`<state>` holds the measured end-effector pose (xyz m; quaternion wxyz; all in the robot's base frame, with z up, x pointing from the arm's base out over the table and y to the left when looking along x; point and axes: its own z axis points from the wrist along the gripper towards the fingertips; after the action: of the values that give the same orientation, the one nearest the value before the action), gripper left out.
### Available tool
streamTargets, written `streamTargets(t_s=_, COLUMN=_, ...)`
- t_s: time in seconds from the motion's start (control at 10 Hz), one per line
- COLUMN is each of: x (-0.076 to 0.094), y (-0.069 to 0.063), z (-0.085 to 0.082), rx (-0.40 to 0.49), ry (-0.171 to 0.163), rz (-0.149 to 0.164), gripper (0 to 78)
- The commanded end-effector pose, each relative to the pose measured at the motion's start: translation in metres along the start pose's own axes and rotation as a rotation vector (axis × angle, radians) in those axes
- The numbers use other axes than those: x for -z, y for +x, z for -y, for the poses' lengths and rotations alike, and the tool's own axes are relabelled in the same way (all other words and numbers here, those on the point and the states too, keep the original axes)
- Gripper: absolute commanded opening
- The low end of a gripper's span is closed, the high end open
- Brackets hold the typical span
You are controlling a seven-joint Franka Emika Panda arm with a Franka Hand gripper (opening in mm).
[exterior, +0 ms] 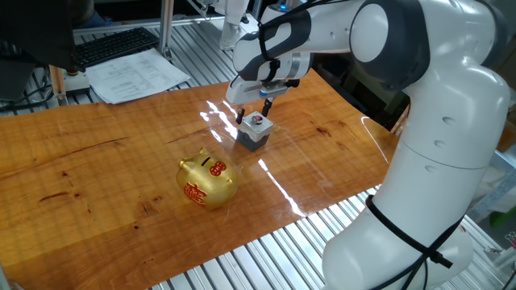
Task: Drop coins into a piggy bank
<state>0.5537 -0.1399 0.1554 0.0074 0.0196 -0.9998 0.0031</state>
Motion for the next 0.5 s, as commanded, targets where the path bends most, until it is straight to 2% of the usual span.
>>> streamTargets(t_s=0.1, x=0.0014, y=-0.0010, z=0.0008, rx=0.009, ry=0.003, rz=0.007, gripper=77.4)
streamTargets(t_s=0.5, x=0.0000, y=-0.0025, z=0.0040, rx=0.027, ry=0.001, rz=0.008, gripper=77.4)
